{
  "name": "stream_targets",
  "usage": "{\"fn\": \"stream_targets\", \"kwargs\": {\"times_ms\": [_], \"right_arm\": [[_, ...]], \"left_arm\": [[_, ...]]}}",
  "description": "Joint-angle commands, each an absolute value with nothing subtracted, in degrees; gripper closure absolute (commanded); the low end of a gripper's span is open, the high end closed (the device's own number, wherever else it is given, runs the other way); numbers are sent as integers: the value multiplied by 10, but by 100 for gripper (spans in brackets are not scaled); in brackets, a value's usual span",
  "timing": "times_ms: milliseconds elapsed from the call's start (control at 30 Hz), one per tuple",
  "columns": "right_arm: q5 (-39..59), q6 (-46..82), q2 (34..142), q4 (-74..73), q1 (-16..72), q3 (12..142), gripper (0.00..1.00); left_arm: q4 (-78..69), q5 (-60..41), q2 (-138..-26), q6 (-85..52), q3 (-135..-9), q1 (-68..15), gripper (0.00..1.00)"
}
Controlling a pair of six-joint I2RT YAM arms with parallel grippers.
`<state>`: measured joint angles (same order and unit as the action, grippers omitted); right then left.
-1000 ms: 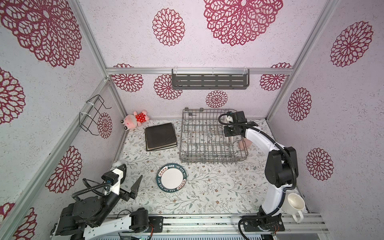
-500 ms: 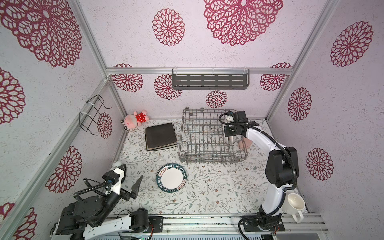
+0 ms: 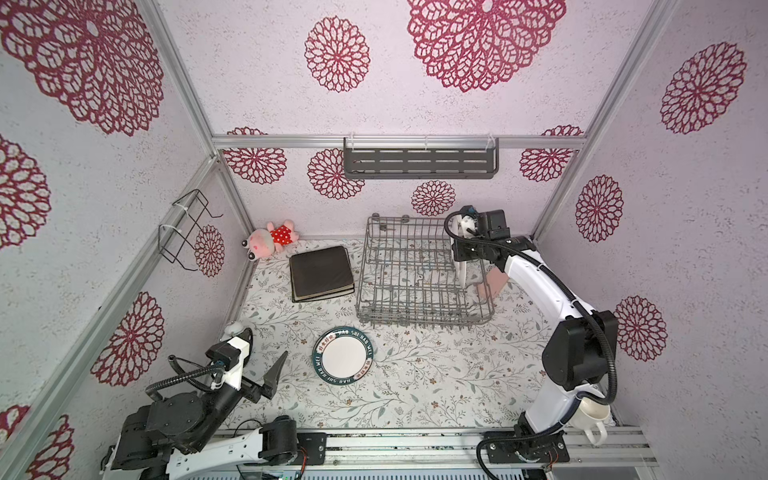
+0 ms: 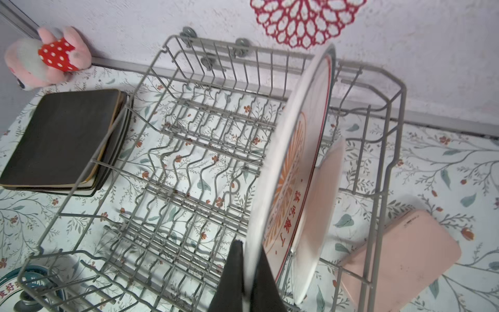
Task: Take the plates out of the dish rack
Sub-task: 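Lift the orange-printed plate out of the rack toward the plate stack, then lower the plate flat onto the stack and open the right gripper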
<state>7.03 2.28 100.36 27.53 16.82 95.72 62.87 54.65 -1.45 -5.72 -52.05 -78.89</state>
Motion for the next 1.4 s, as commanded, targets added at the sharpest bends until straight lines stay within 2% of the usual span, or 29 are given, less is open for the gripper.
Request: {"fn": "stream_targets", "kwargs": {"times_ms": [0,400,633,867,1067,1367], "right_arm": [[60,-50,954,270,216,979,100],[-82,-269,869,155,458,898,100],[-140,-486,820,-44,595,709,100],[-223,-637,852,-149,704,625,100],[-279,-720,898,-254,760,575,100],[-293,-719,930,-261,803,543,100]], "left_arm": [[621,535,-9,-56,-530,-798,3],[620,527,-1,-58,-541,-798,3],[630,551,0,-75,-539,-798,3],[635,553,0,-76,-540,-798,3],[635,548,0,-74,-534,-799,3],[646,552,0,-77,-537,-799,3]]}}
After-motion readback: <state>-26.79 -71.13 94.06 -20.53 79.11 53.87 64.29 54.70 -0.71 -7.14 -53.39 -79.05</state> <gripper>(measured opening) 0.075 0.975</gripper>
